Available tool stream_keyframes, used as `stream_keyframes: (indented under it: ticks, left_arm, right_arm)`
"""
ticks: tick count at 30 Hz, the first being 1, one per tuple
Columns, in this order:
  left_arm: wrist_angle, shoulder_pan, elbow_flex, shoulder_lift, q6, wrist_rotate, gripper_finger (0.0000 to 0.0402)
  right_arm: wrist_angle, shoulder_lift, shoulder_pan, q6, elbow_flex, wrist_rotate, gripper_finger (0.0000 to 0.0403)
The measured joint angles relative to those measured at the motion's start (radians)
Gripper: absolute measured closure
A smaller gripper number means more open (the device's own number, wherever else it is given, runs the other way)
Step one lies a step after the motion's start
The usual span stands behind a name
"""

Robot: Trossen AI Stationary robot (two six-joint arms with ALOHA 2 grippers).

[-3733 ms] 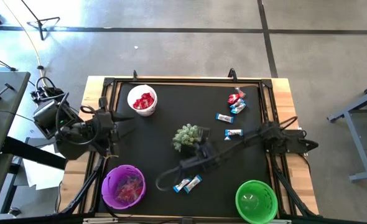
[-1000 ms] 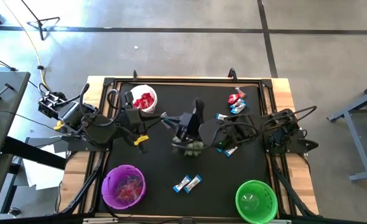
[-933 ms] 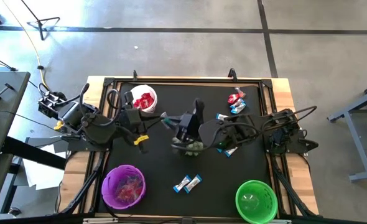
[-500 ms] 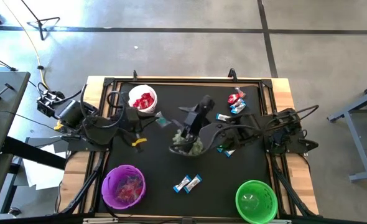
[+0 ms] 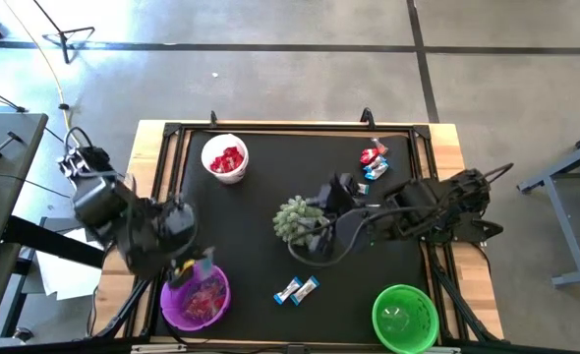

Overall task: Organize candy in baskets
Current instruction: Put the blue gummy into the purple bucket, then put the white chocolate bar into the green bucket

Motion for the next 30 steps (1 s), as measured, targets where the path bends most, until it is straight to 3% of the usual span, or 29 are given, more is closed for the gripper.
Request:
stream_keyframes:
  ticks: [7,14,30]
  left_arm:
    - [-0.127,-0.15,-0.001,0.099,-0.295,0.174,0.0401]
    - [-0.11,-0.196,-0.001,0.12,-0.332,0.044,0.0395]
    - [-0.126,-0.243,-0.001,0.119,-0.272,0.052,0.0307]
  right_arm:
    - [-0.173,0.01,0.054,0.252,-0.002,-0.071,0.0204]
    - [-0.226,0.01,0.076,0.332,-0.002,-0.079,0.0204]
    - [-0.228,0.01,0.07,0.403,-0.002,-0.105,0.0204]
